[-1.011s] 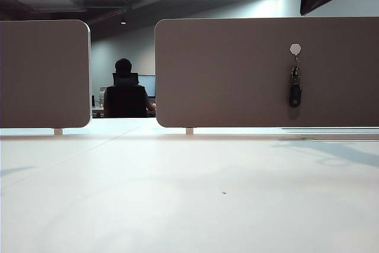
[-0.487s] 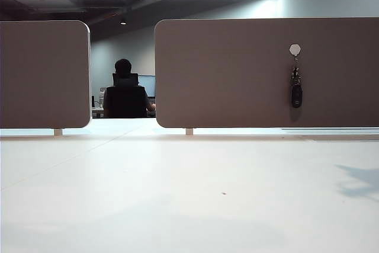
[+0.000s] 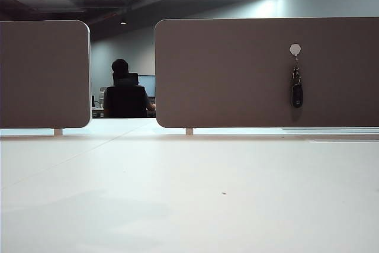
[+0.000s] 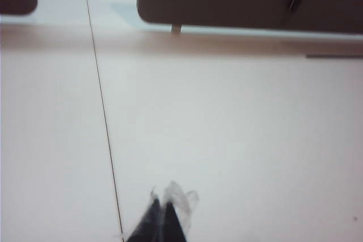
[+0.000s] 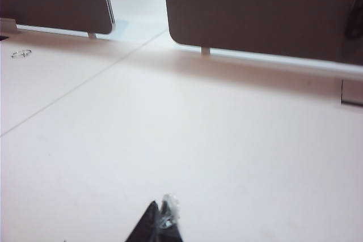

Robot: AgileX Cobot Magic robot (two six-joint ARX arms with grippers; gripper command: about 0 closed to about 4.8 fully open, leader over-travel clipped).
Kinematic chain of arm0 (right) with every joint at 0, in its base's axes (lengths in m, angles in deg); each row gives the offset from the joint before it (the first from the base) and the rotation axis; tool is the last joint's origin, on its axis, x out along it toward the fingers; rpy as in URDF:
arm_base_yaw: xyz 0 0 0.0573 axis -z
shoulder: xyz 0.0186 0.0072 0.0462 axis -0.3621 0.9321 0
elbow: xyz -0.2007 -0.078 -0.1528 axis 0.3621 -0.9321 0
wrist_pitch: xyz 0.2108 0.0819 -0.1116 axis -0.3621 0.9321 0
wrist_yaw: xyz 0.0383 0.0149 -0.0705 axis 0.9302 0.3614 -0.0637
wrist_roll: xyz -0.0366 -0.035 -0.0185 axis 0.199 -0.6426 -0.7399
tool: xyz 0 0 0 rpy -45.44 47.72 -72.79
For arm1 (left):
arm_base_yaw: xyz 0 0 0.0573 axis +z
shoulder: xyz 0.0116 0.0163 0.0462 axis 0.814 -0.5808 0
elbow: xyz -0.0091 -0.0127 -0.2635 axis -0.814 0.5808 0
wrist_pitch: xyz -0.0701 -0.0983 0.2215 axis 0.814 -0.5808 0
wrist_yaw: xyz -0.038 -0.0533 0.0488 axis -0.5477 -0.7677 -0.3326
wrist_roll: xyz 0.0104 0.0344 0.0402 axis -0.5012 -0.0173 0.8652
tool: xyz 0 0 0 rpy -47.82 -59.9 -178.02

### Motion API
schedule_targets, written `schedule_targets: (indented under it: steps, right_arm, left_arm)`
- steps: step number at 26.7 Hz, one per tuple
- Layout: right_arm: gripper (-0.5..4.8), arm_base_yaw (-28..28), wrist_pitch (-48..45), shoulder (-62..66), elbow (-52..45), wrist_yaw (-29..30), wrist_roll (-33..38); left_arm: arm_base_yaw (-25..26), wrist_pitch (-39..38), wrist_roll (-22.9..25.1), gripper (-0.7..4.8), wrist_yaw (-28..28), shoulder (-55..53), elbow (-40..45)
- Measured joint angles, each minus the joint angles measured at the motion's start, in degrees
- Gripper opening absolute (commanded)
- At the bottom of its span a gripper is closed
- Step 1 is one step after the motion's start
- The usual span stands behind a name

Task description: Hang the bunch of keys on the hook.

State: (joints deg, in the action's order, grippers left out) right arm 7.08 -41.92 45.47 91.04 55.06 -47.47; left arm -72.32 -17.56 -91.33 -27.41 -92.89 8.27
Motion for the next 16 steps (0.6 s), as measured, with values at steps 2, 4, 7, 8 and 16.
schedule_targets:
  steps: [2,4,7,8,16]
  right_arm:
    - [-0.09,0.0,0.2,-1.6,-2.0,0.0,0.7]
    - [-0.09,0.0,0.2,-3.0,-3.7,0.0,0.9]
    - [-0.09,0.0,0.0,-4.7,-6.4,0.0,2.6]
    - [-0.09,0.0,-0.2,-4.7,-7.0,0.0,3.2]
    - [-0.09,0.0,-0.8,-4.7,-11.7,-0.3,4.7]
  left_arm:
    - [0.0,0.2,0.0,-0.06,0.0,0.0,1.0]
    - [0.0,0.8,0.0,-0.06,0.0,0.1,2.2]
    - [0.0,0.8,-0.2,-0.06,0.0,0.1,4.1]
    - [0.0,1.0,-0.8,-0.06,0.0,0.2,4.5]
    - [0.0,1.8,-8.6,-0.06,-0.1,0.4,7.6]
